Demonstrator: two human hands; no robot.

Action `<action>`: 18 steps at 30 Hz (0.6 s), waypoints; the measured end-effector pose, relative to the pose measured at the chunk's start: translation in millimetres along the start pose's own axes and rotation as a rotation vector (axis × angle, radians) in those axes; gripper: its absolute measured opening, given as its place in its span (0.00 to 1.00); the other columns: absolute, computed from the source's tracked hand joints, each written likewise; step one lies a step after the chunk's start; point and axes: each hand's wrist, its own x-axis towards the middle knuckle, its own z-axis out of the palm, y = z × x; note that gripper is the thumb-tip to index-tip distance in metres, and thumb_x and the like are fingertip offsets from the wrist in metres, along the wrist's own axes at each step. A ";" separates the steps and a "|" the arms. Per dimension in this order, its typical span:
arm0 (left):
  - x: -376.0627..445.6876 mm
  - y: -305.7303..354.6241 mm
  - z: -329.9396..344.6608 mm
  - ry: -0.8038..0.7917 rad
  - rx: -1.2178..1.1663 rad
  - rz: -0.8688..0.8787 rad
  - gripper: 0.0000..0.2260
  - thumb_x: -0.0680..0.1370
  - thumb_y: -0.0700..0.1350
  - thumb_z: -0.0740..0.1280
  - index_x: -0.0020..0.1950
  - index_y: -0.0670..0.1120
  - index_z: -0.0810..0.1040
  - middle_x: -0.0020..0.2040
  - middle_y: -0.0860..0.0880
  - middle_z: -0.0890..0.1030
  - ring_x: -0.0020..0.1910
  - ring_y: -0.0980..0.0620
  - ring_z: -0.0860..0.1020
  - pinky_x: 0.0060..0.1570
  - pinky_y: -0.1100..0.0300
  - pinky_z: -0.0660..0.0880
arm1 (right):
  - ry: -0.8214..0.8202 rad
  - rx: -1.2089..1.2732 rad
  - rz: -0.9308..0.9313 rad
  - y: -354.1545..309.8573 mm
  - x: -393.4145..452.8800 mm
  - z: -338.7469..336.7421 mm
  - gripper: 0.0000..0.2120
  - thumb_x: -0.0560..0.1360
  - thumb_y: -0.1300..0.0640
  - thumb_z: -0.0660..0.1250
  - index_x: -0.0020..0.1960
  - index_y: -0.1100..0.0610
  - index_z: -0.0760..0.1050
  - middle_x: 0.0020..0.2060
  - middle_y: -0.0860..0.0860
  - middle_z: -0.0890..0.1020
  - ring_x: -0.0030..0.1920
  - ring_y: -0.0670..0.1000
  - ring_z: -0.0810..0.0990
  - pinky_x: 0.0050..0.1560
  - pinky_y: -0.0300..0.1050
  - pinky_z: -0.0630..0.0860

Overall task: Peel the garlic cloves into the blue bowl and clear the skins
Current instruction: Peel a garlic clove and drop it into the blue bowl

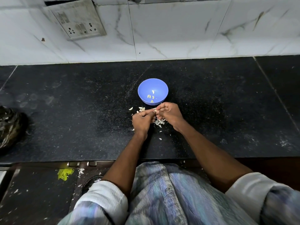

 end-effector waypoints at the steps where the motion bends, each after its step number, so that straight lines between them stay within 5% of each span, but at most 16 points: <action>1: -0.3 1.2 0.4 -0.004 -0.022 -0.035 0.04 0.77 0.36 0.75 0.50 0.38 0.88 0.42 0.39 0.88 0.36 0.51 0.82 0.40 0.58 0.82 | 0.005 -0.019 -0.021 0.2 -0.1 0.1 0.05 0.77 0.70 0.69 0.52 0.65 0.82 0.40 0.61 0.86 0.37 0.53 0.85 0.45 0.47 0.85; 9: 4.4 8.9 -0.3 0.021 -0.106 -0.299 0.06 0.75 0.39 0.77 0.50 0.38 0.87 0.44 0.44 0.89 0.35 0.55 0.84 0.37 0.63 0.83 | 0.048 -0.130 -0.110 4.6 1.4 1.3 0.05 0.75 0.70 0.74 0.48 0.62 0.85 0.38 0.56 0.87 0.38 0.53 0.87 0.45 0.46 0.85; 18: 0.4 8.6 9.5 0.064 -0.081 -0.179 0.03 0.75 0.35 0.75 0.42 0.36 0.86 0.38 0.40 0.86 0.34 0.50 0.81 0.41 0.57 0.84 | 0.105 -0.090 -0.137 1.8 -1.7 0.9 0.06 0.73 0.70 0.74 0.47 0.62 0.86 0.37 0.55 0.87 0.36 0.51 0.86 0.44 0.44 0.84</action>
